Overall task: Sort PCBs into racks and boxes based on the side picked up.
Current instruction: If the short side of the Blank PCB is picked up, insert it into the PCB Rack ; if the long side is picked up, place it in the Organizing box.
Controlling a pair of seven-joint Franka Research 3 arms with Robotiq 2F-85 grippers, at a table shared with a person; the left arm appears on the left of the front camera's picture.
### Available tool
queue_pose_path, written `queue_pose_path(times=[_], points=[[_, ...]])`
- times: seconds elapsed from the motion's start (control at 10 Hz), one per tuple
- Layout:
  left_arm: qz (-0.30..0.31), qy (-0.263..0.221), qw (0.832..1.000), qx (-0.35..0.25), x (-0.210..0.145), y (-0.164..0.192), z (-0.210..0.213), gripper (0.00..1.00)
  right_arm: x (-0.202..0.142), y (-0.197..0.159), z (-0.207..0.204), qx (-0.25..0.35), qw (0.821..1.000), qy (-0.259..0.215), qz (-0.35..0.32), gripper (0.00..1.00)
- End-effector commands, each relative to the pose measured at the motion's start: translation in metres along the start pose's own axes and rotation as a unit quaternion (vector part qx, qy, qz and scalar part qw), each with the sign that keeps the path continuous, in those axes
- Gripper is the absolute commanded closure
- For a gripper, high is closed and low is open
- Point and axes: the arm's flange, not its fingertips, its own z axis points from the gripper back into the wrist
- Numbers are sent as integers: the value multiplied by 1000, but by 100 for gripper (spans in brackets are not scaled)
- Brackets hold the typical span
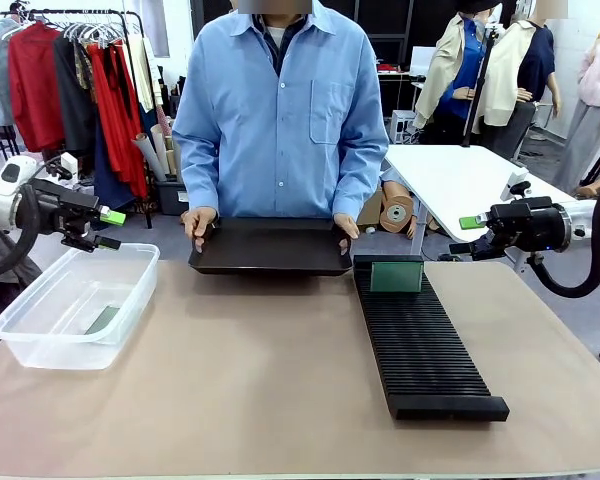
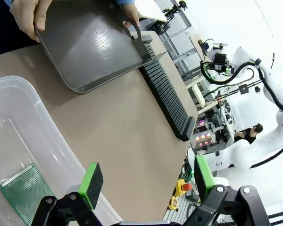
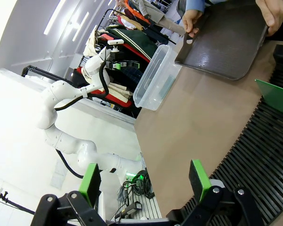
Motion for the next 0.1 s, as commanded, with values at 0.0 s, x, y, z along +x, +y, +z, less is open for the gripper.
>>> queue_pose_path(times=[0.0], points=[[-1, 0, 1000, 0, 0, -1, 1, 0, 0, 1, 0, -3, 1000, -1, 6, 0]])
